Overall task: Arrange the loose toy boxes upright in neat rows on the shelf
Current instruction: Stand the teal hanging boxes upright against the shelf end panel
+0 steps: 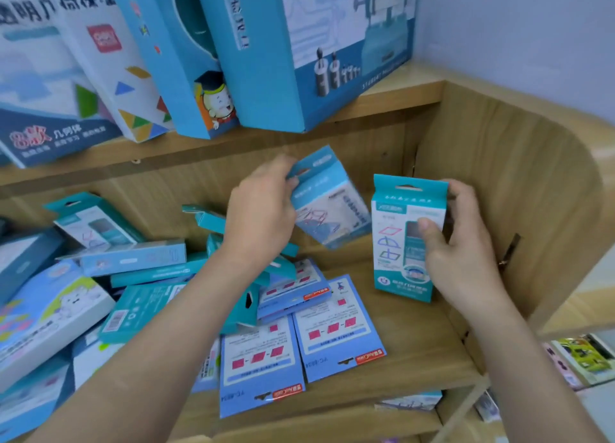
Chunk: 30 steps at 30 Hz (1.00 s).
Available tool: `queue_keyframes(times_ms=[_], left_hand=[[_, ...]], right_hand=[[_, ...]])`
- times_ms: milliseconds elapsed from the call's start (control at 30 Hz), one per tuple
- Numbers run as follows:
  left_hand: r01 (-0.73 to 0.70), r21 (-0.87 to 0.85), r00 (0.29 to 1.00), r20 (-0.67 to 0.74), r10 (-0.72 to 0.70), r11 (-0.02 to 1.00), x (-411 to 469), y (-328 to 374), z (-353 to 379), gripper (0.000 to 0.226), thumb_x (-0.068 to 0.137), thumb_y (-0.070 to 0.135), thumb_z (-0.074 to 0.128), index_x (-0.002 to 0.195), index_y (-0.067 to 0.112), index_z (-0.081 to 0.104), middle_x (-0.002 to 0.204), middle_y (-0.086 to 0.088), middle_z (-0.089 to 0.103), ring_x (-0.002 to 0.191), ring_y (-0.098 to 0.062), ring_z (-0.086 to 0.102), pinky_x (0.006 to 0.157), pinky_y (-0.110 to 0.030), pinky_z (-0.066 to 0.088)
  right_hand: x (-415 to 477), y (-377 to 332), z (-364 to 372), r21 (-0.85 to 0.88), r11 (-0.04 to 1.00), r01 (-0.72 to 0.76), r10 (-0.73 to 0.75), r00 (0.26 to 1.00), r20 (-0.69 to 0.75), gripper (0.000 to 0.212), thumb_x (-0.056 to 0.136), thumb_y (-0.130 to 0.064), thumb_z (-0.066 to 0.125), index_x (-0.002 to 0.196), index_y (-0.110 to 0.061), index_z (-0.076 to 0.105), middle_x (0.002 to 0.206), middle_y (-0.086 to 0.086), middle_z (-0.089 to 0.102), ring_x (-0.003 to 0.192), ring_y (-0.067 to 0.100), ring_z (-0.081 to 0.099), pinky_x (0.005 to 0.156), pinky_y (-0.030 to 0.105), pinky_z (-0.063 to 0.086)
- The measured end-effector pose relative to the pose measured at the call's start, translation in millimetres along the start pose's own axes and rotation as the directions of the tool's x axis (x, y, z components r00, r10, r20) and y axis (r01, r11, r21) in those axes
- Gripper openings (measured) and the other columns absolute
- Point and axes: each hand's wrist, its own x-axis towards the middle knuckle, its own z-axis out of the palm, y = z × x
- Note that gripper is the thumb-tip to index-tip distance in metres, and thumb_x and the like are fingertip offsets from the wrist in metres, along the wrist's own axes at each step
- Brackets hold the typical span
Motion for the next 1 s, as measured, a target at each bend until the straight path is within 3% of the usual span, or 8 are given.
queue_keyframes(times_ms=[133, 233, 367, 433, 567, 667, 833, 1000], left_hand=[[-0.101, 0.003, 0.993, -0.055, 0.101, 0.995, -19.7, 0.7, -32.9, 0.020, 0.088, 0.008, 0.050, 0.104, 0.015, 0.060, 0.094, -0.003, 0.065, 0.086, -0.019, 0.056, 0.072, -0.033, 0.043], [-0.110, -0.032, 0.994, 0.006, 0.110, 0.993, -37.9, -6.0, -45.3, 0.024, 0.083, 0.012, 0.050, 0.102, 0.016, 0.064, 0.091, 0.001, 0.068, 0.083, -0.011, 0.054, 0.072, -0.029, 0.042], [-0.120, -0.070, 0.980, 0.153, 0.129, 0.990, -56.0, -11.8, -40.3, 0.025, 0.083, 0.013, 0.049, 0.101, 0.019, 0.065, 0.090, 0.003, 0.069, 0.085, -0.019, 0.063, 0.073, -0.036, 0.050], [-0.115, -0.076, 0.966, 0.222, 0.129, 0.990, -61.3, -15.4, -30.4, 0.025, 0.083, 0.014, 0.048, 0.102, 0.021, 0.064, 0.091, 0.002, 0.069, 0.086, -0.023, 0.064, 0.071, -0.039, 0.052], [-0.095, 0.005, 0.914, 0.397, 0.085, 0.996, -63.7, -14.7, -8.4, 0.021, 0.089, 0.017, 0.049, 0.106, 0.027, 0.058, 0.098, 0.001, 0.067, 0.093, -0.027, 0.062, 0.073, -0.042, 0.051], [-0.080, 0.057, 0.914, 0.402, 0.051, 0.995, -58.8, -15.7, -4.3, 0.027, 0.091, 0.019, 0.052, 0.115, 0.029, 0.055, 0.107, 0.004, 0.065, 0.102, -0.023, 0.058, 0.080, -0.039, 0.048], [-0.105, -0.013, 0.909, 0.405, 0.101, 0.994, -55.5, -10.6, -10.2, 0.033, 0.091, 0.035, 0.052, 0.124, 0.036, 0.047, 0.118, 0.011, 0.062, 0.110, -0.015, 0.055, 0.086, -0.034, 0.045], [-0.156, -0.026, 0.884, 0.442, 0.151, 0.987, -59.2, -3.2, -3.2, 0.033, 0.092, 0.044, 0.047, 0.124, 0.038, 0.045, 0.116, 0.014, 0.061, 0.106, -0.013, 0.057, 0.081, -0.035, 0.048]], right_hand=[[3.7, -1.1, 7.4, 0.066, 0.997, 0.029, -0.028, 0.999, -0.019, 0.046, 0.090, 0.000, 0.050, 0.127, -0.025, 0.039, 0.114, -0.002, 0.060, 0.106, 0.014, 0.058, 0.097, 0.037, 0.045], [5.1, -0.8, 11.9, 0.115, 0.993, 0.017, -0.019, 1.000, 0.016, 0.045, 0.092, -0.003, 0.051, 0.127, -0.028, 0.039, 0.115, -0.003, 0.060, 0.106, 0.010, 0.058, 0.095, 0.031, 0.045], [7.1, -0.3, 19.6, 0.172, 0.985, -0.006, -0.005, 0.998, 0.065, 0.046, 0.093, -0.001, 0.051, 0.123, -0.033, 0.039, 0.114, -0.002, 0.061, 0.098, -0.001, 0.058, 0.078, 0.008, 0.044], [7.2, 1.2, 21.2, 0.193, 0.981, -0.025, 0.006, 0.995, 0.098, 0.046, 0.093, 0.000, 0.050, 0.119, -0.037, 0.040, 0.117, -0.002, 0.060, 0.099, -0.001, 0.058, 0.071, 0.004, 0.043], [5.9, 4.6, 19.7, 0.214, 0.975, -0.063, 0.024, 0.984, 0.179, 0.045, 0.094, -0.002, 0.048, 0.118, -0.040, 0.045, 0.118, -0.007, 0.061, 0.102, -0.001, 0.060, 0.070, 0.010, 0.048], [1.9, 12.6, 23.1, 0.211, 0.970, -0.119, 0.075, 0.976, 0.205, 0.044, 0.094, 0.000, 0.046, 0.119, -0.036, 0.048, 0.113, -0.012, 0.062, 0.096, -0.006, 0.061, 0.075, 0.014, 0.049], [-2.2, 21.1, 27.2, 0.255, 0.942, -0.220, 0.220, 0.975, 0.027, 0.026, 0.095, -0.012, 0.050, 0.118, -0.025, 0.053, 0.106, -0.006, 0.067, 0.090, 0.002, 0.064, 0.081, 0.028, 0.052], [-3.3, 15.5, 23.9, 0.165, 0.968, -0.189, 0.198, 0.979, -0.040, 0.020, 0.095, -0.028, 0.051, 0.114, -0.025, 0.056, 0.100, -0.010, 0.066, 0.092, 0.007, 0.065, 0.083, 0.037, 0.055]])
